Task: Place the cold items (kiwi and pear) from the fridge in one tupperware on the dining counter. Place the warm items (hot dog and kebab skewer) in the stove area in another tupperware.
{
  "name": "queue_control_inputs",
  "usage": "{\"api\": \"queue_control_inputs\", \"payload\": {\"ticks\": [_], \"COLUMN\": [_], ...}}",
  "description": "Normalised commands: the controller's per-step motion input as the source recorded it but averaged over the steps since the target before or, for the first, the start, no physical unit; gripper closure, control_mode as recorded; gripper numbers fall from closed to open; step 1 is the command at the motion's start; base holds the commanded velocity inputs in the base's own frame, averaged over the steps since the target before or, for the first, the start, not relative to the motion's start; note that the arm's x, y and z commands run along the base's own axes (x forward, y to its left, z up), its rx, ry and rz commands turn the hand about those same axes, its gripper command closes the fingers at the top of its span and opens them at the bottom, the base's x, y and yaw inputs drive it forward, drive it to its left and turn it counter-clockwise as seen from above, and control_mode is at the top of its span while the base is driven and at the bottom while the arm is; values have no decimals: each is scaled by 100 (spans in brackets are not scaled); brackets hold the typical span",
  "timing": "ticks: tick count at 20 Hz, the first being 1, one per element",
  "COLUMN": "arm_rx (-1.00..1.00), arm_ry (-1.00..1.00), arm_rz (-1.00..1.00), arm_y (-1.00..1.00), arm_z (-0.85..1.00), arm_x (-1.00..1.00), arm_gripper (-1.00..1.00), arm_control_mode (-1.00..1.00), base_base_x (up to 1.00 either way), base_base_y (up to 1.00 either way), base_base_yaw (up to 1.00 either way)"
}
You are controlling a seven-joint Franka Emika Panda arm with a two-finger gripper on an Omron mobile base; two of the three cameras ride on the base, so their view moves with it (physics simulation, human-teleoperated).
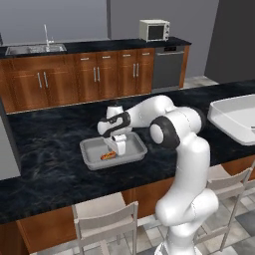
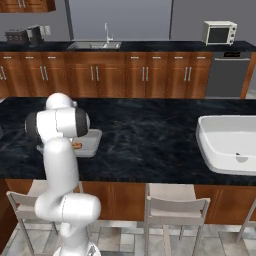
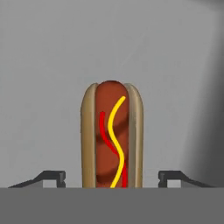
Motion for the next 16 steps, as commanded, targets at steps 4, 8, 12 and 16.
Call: {"api": "queue_control_inputs", "payload": {"ticks": [4,8,12,16], "arm_rx": [0,0,-1,-4], "arm_ry": [-9,-9,-6,-5], "arm_rz": [-7,-7,-3,0], "arm_y": [0,0,0,0], "arm_z": [11,51,68,75], "arm_x": [-28,-37,-38,-40], "arm_gripper": [-100,-100,-100,-100], "arm_control_mode": [-100,-100,-100,-100], "base_base_x": [0,0,0,0], "base_base_y": [0,0,0,0], "base_base_yaw": [0,0,0,0]}}
